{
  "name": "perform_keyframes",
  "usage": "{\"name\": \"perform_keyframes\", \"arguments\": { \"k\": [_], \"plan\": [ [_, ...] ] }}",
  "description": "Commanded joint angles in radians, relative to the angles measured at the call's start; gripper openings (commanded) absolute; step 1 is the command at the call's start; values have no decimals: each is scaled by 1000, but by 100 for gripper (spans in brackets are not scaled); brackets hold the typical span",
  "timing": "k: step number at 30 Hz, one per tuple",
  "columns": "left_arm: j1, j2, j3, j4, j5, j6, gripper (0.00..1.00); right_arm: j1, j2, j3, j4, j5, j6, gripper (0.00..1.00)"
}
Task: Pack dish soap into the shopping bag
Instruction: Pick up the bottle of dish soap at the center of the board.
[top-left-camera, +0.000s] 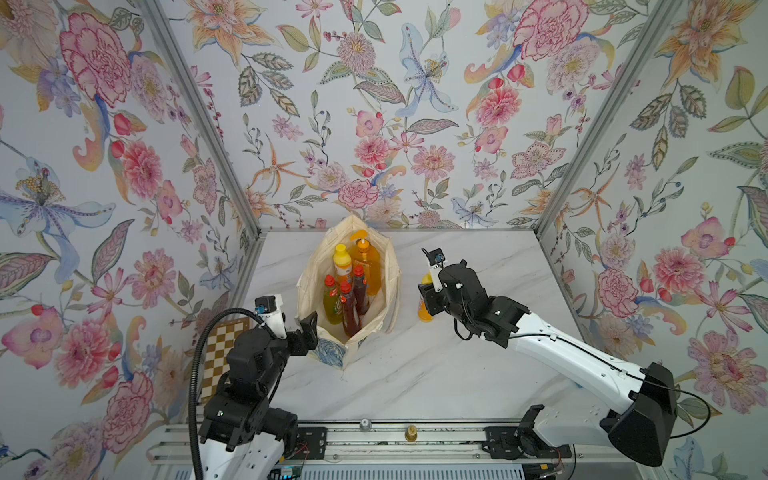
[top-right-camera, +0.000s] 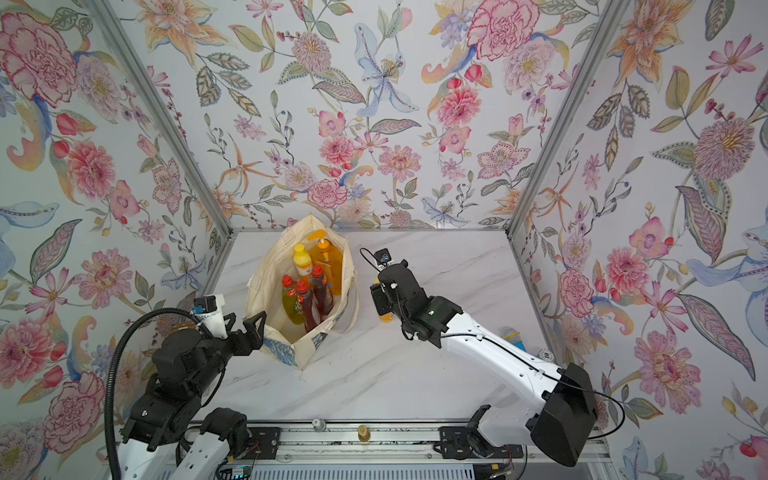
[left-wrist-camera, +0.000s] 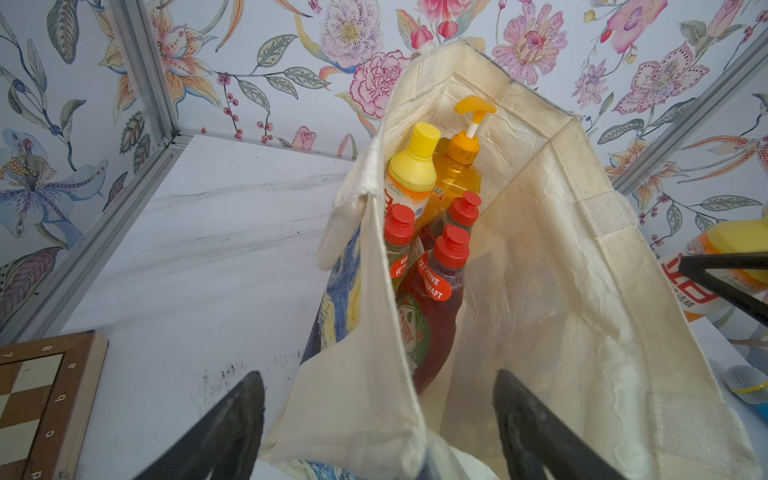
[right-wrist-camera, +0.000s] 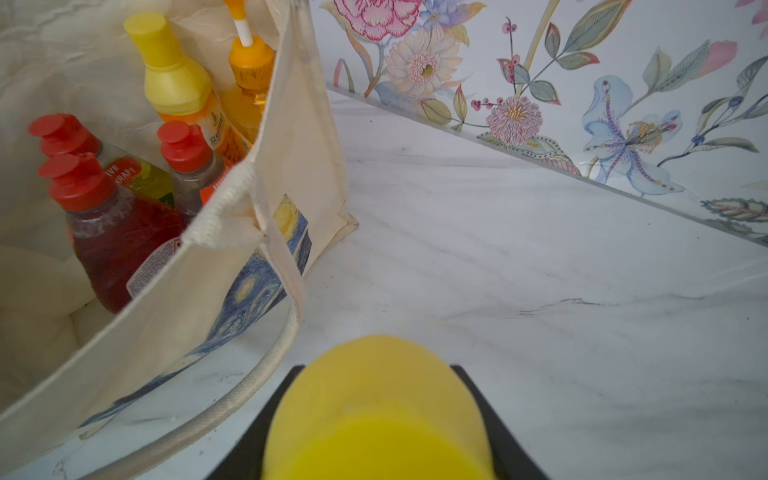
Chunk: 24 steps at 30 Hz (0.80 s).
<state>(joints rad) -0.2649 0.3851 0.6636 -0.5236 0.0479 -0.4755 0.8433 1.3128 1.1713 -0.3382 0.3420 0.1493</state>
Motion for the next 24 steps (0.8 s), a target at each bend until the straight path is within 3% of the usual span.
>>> {"name": "perform_keyframes", "arguments": {
  "k": [1, 12, 24],
  "plan": [
    [-8, -8, -2, 4, 0, -2, 86, 20, -53, 116, 0, 40, -31, 0],
    [-8, -5, -16, 23, 1, -3, 85, 92, -17, 377, -151, 53, -96, 0],
    [-8, -2, -36, 53, 26, -12, 81, 136, 75, 629, -231, -68, -132, 0]
  ]
}}
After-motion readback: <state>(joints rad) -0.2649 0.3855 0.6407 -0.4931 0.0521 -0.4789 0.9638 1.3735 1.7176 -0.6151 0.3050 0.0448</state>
